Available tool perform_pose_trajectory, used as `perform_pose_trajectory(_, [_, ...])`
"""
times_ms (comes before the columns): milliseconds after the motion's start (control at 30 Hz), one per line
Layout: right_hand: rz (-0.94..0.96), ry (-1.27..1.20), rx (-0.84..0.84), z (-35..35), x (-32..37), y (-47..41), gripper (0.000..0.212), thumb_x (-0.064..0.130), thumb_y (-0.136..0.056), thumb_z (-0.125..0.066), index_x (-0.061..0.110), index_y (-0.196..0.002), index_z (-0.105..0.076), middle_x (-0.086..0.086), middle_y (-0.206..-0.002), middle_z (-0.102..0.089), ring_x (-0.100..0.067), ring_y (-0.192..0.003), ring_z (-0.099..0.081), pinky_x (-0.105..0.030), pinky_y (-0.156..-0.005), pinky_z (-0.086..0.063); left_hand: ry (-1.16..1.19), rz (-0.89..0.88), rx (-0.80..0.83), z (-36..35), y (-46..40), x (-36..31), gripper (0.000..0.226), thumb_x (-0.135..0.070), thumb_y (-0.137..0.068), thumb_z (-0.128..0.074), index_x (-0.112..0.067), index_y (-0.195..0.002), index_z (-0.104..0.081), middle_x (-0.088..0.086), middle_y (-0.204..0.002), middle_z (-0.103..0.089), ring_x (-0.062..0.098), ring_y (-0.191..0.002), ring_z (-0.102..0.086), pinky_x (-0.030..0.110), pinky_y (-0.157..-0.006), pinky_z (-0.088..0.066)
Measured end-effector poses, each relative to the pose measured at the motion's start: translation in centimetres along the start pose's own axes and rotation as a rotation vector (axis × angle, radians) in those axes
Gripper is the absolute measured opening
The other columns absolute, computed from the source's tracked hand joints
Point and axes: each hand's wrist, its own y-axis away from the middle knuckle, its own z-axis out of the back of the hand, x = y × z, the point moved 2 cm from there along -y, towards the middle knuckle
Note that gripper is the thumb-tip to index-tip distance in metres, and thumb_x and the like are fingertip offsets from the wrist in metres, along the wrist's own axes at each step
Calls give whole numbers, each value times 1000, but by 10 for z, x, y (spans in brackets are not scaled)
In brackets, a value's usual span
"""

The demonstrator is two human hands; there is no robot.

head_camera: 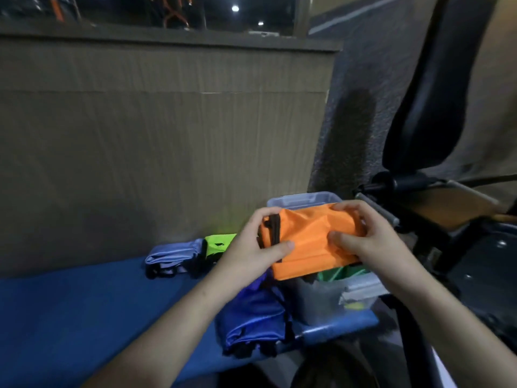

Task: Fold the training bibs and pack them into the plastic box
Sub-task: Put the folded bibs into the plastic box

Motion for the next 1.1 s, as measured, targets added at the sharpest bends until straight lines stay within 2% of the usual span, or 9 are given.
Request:
perform_pose_trajectory(200, [-22, 113, -47, 54, -23, -27, 41, 5, -80, -76, 30, -110, -62, 8, -109, -60, -5, -87, -61, -28, -66, -56, -80, 2, 110, -53, -51, 2, 60, -53, -70, -76, -50, -124, -50, -9, -124, -59, 12, -110, -61, 40, -101, -51])
perform_pose_trajectory(300, [-73, 270, -16, 64, -44, -36, 42, 28, -72, -76, 39, -108, -58, 4, -126, -53, -14, -104, -61, -45, -78, -60, -407, -16, 154, -67, -62, 15, 58, -56, -83, -70, -46, -134, -43, -8, -126, -47, 14, -117, -53, 34, -104, -44])
perform_pose_trajectory(333, [-87, 351, -17, 66, -52, -36, 43, 36, -68, -74, 43, -107, -56, 3, -127, -51, -18, -107, -59, -46, -82, -58, -571, -10, 159, -70, -62, 20, 59, -63, -84, -64, -47, -136, -41, -7, -125, -44, 16, -120, -50, 35, -105, -42])
perform_pose_trajectory(400, [-106, 494, -34, 68, -63, -34, 44, 33, -73, -75, 44, -107, -51, 3, -122, -46, -25, -115, -52, -44, -93, -50, -773, 6, 144, -71, -60, 27, 60, -70, -84, -55, -48, -138, -41, -7, -125, -42, 19, -123, -45, 34, -106, -37])
perform_pose_trajectory(500, [-92, 490, -44, 65, -67, -30, 47, 20, -78, -77, 35, -116, -54, 2, -122, -46, -24, -123, -46, -43, -100, -44, -672, 26, 117, -64, -57, 32, 52, -63, -88, -59, -43, -134, -50, -8, -125, -44, 15, -126, -42, 28, -105, -34])
perform_pose_trajectory(633, [-29, 369, -13, 47, -56, -22, 42, 18, -81, -77, 35, -114, -57, 4, -120, -51, -13, -114, -53, -32, -96, -45, -538, 4, 55, -47, -45, 29, 39, -54, -89, -65, -40, -124, -57, -12, -122, -47, 7, -123, -47, 29, -106, -37])
perform_pose_trajectory(767, [52, 326, 19, 18, -35, -8, 40, 18, -83, -76, 37, -113, -58, 15, -114, -53, 0, -109, -55, -25, -86, -47, -468, 33, 12, -21, -21, 31, 28, -44, -91, -66, -39, -118, -59, -19, -120, -49, 0, -110, -52, 13, -89, -38])
perform_pose_trajectory(933, [147, 246, 113, -37, -19, 19, 42, 8, -82, -75, 30, -115, -60, 15, -115, -54, -1, -104, -57, -20, -83, -49, -386, 115, -72, 20, 18, 63, 20, -27, -90, -71, -31, -109, -64, -10, -111, -59, 8, -92, -63, 21, -84, -47])
perform_pose_trajectory(1100, [172, 208, 191, -95, -28, 43, 40, 9, -86, -72, 37, -112, -58, 16, -112, -53, -3, -105, -56, -11, -84, -44, -390, 233, -127, 50, 55, 110, 22, -20, -89, -73, -32, -104, -61, -2, -107, -61, 13, -81, -63, 16, -78, -46])
